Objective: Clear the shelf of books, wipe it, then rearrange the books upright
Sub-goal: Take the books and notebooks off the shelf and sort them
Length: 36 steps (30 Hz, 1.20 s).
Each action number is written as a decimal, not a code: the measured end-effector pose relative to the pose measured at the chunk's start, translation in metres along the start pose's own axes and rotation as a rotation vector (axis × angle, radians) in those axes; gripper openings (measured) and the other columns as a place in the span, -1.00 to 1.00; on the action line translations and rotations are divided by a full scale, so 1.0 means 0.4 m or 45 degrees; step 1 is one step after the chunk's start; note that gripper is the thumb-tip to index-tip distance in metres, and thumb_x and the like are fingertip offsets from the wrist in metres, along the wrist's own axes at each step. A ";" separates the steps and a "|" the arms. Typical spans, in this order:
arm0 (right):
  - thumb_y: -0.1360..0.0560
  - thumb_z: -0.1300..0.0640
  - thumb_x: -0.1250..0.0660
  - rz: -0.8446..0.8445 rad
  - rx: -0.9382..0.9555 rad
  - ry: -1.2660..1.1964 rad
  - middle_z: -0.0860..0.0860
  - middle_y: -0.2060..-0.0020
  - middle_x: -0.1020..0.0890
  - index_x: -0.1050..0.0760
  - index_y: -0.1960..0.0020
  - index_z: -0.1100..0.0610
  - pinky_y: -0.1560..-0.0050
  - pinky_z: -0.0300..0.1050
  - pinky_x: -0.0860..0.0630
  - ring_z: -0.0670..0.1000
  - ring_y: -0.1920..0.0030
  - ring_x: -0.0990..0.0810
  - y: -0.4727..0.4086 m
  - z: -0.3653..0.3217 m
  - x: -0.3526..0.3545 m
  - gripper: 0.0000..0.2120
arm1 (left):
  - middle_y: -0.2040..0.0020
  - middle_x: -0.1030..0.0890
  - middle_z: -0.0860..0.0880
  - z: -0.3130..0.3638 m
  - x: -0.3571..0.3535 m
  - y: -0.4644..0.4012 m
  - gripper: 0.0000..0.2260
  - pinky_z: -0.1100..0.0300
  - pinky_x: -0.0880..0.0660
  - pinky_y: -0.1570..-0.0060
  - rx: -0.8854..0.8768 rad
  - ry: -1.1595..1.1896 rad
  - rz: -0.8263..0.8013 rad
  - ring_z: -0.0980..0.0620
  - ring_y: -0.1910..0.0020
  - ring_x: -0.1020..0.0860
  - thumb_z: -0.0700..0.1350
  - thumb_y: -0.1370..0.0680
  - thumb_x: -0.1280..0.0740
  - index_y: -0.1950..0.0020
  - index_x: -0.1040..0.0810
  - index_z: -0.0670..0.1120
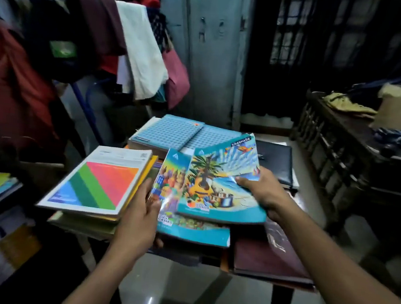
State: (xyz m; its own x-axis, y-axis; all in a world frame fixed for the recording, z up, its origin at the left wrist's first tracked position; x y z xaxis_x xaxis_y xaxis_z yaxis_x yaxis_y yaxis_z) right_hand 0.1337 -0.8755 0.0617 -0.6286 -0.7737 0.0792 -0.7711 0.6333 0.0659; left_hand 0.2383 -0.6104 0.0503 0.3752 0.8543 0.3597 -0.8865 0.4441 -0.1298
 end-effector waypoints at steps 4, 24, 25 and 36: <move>-0.50 0.31 -0.47 0.115 -0.144 0.103 0.09 0.17 -0.74 -0.59 -0.09 0.27 0.38 -0.22 -0.59 -0.06 0.35 -0.69 0.057 0.073 0.172 -0.81 | -0.33 -0.51 -0.10 -0.033 -0.024 0.008 -0.52 -0.18 -0.63 0.07 -0.112 -0.543 0.043 -0.27 -0.09 -0.58 -0.10 -0.66 -0.24 -0.57 -0.26 0.15; -0.46 0.03 -0.21 -0.296 0.830 1.310 0.11 -0.24 -0.55 -0.48 -0.33 0.10 -0.35 0.16 -0.38 0.19 -0.29 -0.47 0.190 -0.011 -0.253 -0.54 | -0.55 -0.33 -0.02 0.025 -0.088 0.068 -0.39 0.14 -0.23 -0.50 -0.710 -0.944 -0.383 0.02 -0.50 -0.30 0.25 -0.55 -0.15 -0.57 -0.29 0.06; -0.44 0.09 -0.21 -0.390 0.924 1.219 0.12 -0.17 -0.57 -0.49 -0.29 0.13 -0.28 0.14 -0.42 0.19 -0.22 -0.50 0.209 -0.036 -0.352 -0.57 | -0.49 -0.41 -0.07 0.026 -0.024 0.080 -0.45 0.13 -0.32 -0.42 -0.726 -0.904 -0.258 -0.01 -0.43 -0.38 0.14 -0.55 -0.20 -0.52 -0.36 0.00; -0.52 0.02 -0.37 -1.429 1.511 0.877 0.14 -0.23 -0.52 -0.41 -0.37 0.14 -0.27 0.08 -0.40 0.20 -0.26 -0.47 0.685 -0.082 -1.388 -0.54 | -0.15 -0.62 0.01 -0.296 1.090 0.631 -0.71 0.03 -0.57 -0.06 0.237 -1.090 1.107 -0.03 -0.11 -0.61 -0.02 -0.55 -0.33 -0.26 -0.57 0.05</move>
State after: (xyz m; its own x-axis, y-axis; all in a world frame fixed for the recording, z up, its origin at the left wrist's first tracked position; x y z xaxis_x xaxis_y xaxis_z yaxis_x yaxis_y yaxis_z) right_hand 0.2750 -0.2717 0.0684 0.1152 -0.4389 0.8911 -0.6082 -0.7405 -0.2861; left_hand 0.2102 -0.0940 0.0651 -0.5939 0.3633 0.7178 -0.8043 -0.2880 -0.5198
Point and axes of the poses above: each hand's wrist, its own y-axis away from the middle knuckle, its own x-axis out of the back of the hand, z = x × y, the point moved 7 cm from there along -y, towards the middle knuckle
